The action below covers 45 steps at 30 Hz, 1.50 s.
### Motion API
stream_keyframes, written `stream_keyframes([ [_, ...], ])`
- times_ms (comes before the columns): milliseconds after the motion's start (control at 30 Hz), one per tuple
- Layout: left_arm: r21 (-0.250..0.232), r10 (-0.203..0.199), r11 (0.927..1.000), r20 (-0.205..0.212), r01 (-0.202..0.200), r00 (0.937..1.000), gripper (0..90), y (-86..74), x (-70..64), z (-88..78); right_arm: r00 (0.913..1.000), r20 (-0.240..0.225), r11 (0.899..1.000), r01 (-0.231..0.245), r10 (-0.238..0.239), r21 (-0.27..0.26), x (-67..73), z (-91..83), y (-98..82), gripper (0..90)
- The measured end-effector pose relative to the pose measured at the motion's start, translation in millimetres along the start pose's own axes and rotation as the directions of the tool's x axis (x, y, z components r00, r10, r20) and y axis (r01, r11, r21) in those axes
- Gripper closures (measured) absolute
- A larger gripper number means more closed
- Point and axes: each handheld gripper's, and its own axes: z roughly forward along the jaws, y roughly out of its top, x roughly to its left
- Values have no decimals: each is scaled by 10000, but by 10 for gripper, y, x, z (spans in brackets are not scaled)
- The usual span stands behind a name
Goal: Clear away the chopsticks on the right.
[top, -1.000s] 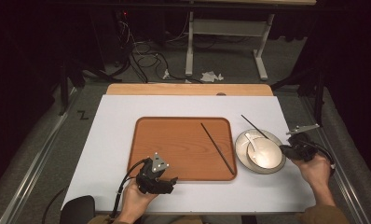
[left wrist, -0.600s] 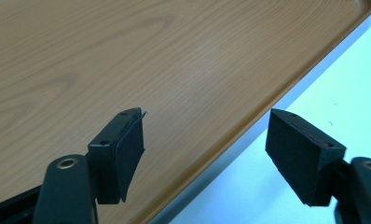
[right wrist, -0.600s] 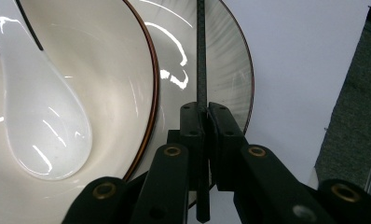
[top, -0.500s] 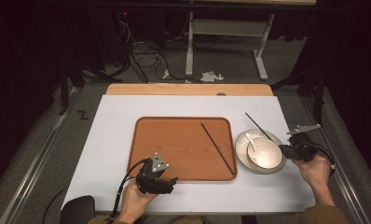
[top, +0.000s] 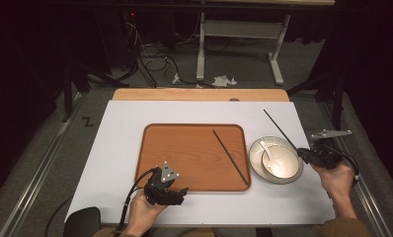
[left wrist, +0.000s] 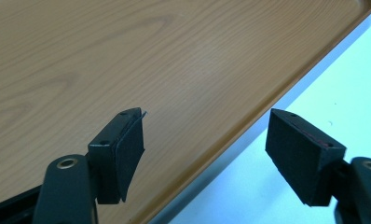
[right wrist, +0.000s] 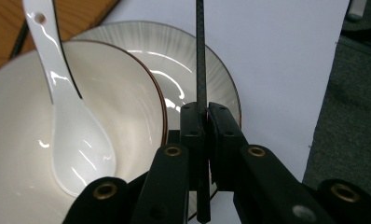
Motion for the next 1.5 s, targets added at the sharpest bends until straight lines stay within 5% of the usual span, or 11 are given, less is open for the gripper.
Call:
stream_keyframes([
  [267, -4, -8, 10000, 3, 8, 10000, 279, 1, 3, 0, 9996, -66, 9945, 280, -288, -1009, 180, -255, 132, 864],
  [533, -7, -14, 10000, 14, 14, 10000, 279, 1, 2, -1, 9928, -484, 9842, 1011, -1092, -1450, 623, -436, 295, 864],
  [667, -35, -33, 10000, 35, 33, 10000, 279, 0, 6, -8, 9823, -785, 9777, 1583, -1701, -1378, 843, -423, 348, 864],
  [1167, -19, 20, 10000, 49, -20, 10000, 279, 2, 2, -10, 9475, -2098, 9703, 2319, -2414, -689, 1384, -70, 352, 862],
  [1500, -13, 92, 10000, -26, -92, 10000, 279, 3, -6, -13, 9435, -2288, 9691, 2467, -2398, 17, 1618, 235, 289, 861],
])
